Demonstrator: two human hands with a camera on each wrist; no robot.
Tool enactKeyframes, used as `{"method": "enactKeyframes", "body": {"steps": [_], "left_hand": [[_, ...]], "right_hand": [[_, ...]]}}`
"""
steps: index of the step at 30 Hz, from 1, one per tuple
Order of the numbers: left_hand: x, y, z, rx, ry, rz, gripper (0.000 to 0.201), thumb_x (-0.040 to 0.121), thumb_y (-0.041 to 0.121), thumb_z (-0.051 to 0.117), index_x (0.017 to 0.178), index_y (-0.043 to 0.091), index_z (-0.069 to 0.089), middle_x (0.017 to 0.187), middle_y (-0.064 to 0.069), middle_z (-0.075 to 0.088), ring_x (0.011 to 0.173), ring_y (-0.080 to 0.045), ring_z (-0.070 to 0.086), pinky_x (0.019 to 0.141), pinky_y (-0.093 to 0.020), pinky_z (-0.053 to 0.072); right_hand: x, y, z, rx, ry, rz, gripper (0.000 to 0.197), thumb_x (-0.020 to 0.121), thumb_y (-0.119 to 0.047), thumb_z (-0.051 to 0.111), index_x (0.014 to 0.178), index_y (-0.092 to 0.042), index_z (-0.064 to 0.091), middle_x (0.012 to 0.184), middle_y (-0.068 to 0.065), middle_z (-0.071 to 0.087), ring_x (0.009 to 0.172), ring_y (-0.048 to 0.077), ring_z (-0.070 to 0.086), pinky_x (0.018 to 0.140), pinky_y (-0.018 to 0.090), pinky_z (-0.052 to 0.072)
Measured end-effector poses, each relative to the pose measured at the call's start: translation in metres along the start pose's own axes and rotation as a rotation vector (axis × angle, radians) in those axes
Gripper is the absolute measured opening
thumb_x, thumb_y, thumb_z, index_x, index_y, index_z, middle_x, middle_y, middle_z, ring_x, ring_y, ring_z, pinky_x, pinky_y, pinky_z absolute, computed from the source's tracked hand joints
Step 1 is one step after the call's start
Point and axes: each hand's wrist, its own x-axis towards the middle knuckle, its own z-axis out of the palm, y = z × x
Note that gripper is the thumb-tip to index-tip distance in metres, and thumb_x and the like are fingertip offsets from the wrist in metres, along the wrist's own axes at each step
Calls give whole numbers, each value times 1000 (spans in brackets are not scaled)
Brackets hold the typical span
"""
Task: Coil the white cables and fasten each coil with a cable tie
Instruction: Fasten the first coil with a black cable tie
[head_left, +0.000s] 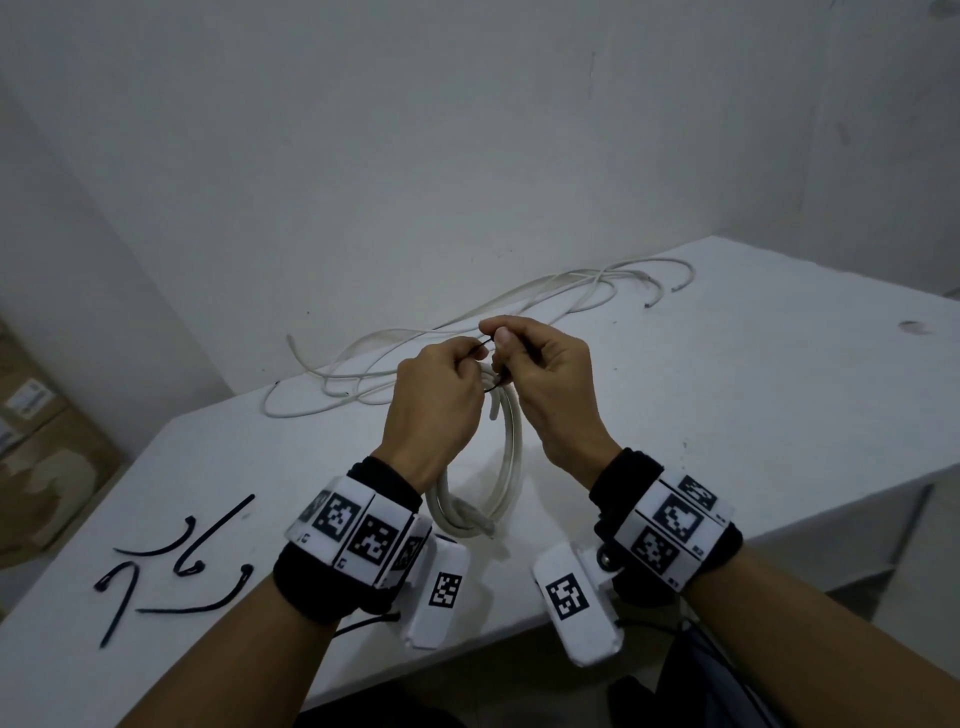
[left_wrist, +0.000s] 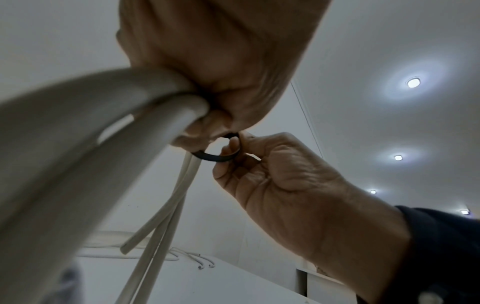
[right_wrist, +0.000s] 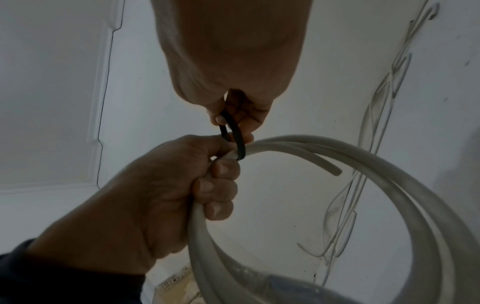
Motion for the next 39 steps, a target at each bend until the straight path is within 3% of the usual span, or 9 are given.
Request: {"method": "enactKeyframes", "body": {"steps": [4, 8, 13, 17, 21, 24, 29, 33, 39], "left_hand": [[1, 0, -2, -14, 25, 22, 32, 96, 16, 39, 100, 22, 70, 71, 7, 66, 40, -6, 49, 39, -28, 45], [3, -1, -2, -57, 34, 53, 34, 95, 15, 39, 96, 23, 72, 71, 12, 67, 38, -4, 50, 35, -23, 41], [0, -3, -1, -163, -2, 16, 32, 98, 27, 42, 92, 21, 73, 41, 17, 53, 34, -3, 44, 45, -26, 39], [-2, -5, -2, -199, -3, 23, 31, 97, 23, 43, 90, 19, 73, 41, 17, 53, 33, -2, 44, 43, -22, 34], [0, -4, -5, -196, -100, -18, 31, 97, 22, 41, 86, 19, 69, 42, 11, 49, 37, -14, 40, 38, -23, 35], [1, -3, -11, -352, -206, -57, 26, 98, 21, 40, 107, 31, 61, 54, 3, 44, 41, -14, 36, 38, -23, 32], [6, -1, -21, -436, -356, -38, 22, 99, 18, 39, 111, 26, 57, 60, -3, 41, 38, -9, 31, 36, -21, 27], [5, -3, -23, -435, -393, -11, 26, 100, 37, 43, 109, 15, 54, 46, 9, 42, 32, -9, 27, 34, -19, 28], [3, -2, -23, -454, -511, -134, 24, 102, 36, 36, 118, 35, 53, 54, -3, 29, 34, -11, 24, 36, -18, 25]], "right_hand": [[3, 2, 0, -29, -73, 31, 19, 94, -7, 52, 97, -9, 70, 67, -4, 63, 63, 21, 56, 61, 44, 52], [-1, 3, 4, -39, -67, 8, 20, 94, -5, 52, 106, -4, 68, 75, -3, 65, 65, 8, 62, 60, 23, 50], [-1, -6, 3, -86, -18, -105, 11, 91, -7, 57, 94, -17, 57, 73, -1, 63, 58, 4, 59, 49, 14, 44], [1, -4, 1, -208, -84, -96, 4, 89, -10, 61, 87, -12, 58, 72, 6, 64, 61, 14, 61, 47, 15, 42], [5, -6, -5, -257, -113, -95, 6, 86, -11, 65, 81, -10, 62, 71, 4, 66, 67, 19, 64, 60, 31, 55], [14, -12, -12, -288, -100, -86, 13, 83, -13, 69, 74, -7, 63, 67, 1, 66, 64, 11, 62, 59, 21, 51], [29, -18, -15, -395, -162, -49, 16, 74, -31, 74, 62, -27, 64, 67, 3, 68, 68, 26, 65, 66, 44, 54], [38, -33, -19, -369, -248, -28, 17, 81, -20, 72, 66, -19, 64, 63, 0, 64, 57, 14, 60, 43, 22, 44], [49, -47, -17, -498, -394, -60, 15, 83, -16, 70, 73, -7, 64, 62, 2, 65, 57, 12, 61, 47, 9, 40]]}}
